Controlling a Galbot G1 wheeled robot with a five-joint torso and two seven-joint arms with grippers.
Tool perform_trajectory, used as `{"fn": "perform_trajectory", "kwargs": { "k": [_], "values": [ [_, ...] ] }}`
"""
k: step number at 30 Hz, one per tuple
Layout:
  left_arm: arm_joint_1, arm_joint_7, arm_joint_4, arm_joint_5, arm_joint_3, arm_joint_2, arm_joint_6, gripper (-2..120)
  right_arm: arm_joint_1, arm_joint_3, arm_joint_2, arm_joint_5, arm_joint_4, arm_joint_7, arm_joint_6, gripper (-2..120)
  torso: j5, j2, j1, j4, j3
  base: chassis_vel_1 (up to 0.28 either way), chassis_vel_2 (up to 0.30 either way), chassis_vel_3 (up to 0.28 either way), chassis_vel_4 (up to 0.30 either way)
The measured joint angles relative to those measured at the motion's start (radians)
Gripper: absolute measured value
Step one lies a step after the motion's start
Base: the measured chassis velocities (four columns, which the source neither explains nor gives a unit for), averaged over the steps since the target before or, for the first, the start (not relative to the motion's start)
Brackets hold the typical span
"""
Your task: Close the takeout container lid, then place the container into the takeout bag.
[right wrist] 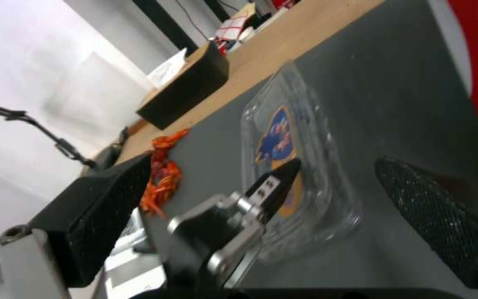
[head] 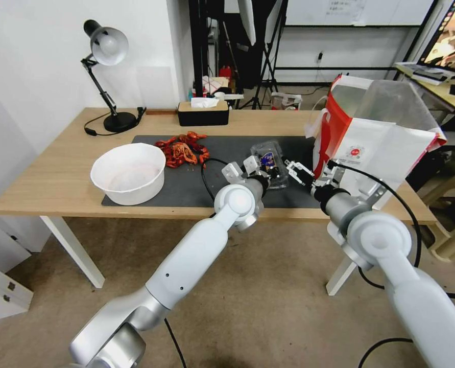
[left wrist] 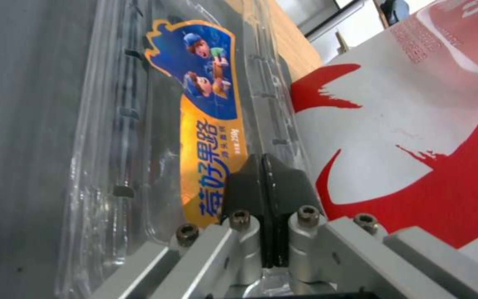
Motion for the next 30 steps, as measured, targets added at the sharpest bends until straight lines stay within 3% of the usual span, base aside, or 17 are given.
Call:
{"fn": "perform_trajectory", "kwargs": {
  "k": [10, 30],
  "values": [
    [0.004, 0.001, -0.001, 0.005, -0.001, -0.004, -0.005, 0, 0.106, -0.053, -0.043, 0.019, -0.066, 0.033, -0.068, 100, 0.0, 0.0, 0.0, 0.0001, 0.0, 0.0, 0.0, 0.0, 0.0],
    [0.022, -0.002, -0.023, 0.01, -0.009, 0.009, -0.011, 0, 0.354, -0.181, -0.043, 0.075, -0.258, 0.063, -0.218, 100, -0.0001, 0.0, 0.0, 0.0, 0.0, 0.0, 0.0, 0.0, 0.0]
  ]
}}
